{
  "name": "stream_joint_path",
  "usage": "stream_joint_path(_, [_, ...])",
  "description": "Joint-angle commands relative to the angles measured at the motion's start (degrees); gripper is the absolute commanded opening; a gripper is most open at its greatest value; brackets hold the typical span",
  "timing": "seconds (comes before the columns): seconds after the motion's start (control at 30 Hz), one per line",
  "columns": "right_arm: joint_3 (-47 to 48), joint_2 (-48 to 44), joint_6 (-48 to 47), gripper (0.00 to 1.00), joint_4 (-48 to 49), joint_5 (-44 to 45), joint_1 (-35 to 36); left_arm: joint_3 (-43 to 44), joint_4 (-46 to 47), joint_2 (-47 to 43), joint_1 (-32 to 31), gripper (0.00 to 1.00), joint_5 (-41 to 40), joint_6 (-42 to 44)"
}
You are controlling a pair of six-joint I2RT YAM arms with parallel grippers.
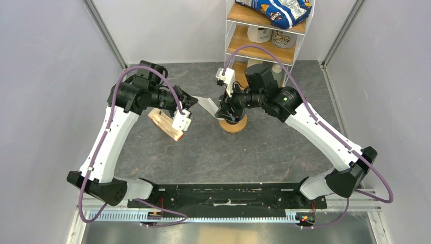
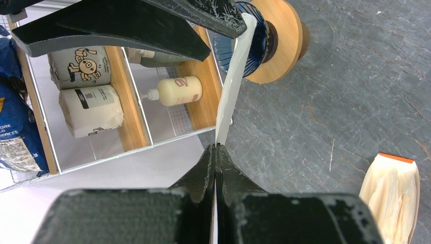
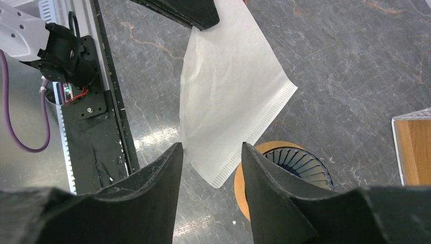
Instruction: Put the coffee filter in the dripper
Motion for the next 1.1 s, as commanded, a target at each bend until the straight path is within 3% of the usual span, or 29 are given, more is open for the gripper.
stream_joint_path(0.0, [1.5,-0.9,-0.5,0.53,0.9,2.1,0.0,-0.1,1.0,-0.8,-0.4,0.02,2.1,0.0])
stream_joint_path(0.4, [1.2,-1.2,-2.0,0.5,1.3,3.8,0.1,0.7,0.8,0.3,-0.7,0.02,2.6,-2.4])
stream_joint_path(0.6, [1.3,-0.9,-2.9,0.5,2.3,4.4,0.1,4.3,0.8,2.4,-0.9,0.02,5.0,-10.2])
stream_joint_path(1.07, [0.6,-1.4,-6.0,0.47,1.9,5.0,0.1,6.5,0.8,4.1,-0.9,0.02,6.6,-16.0])
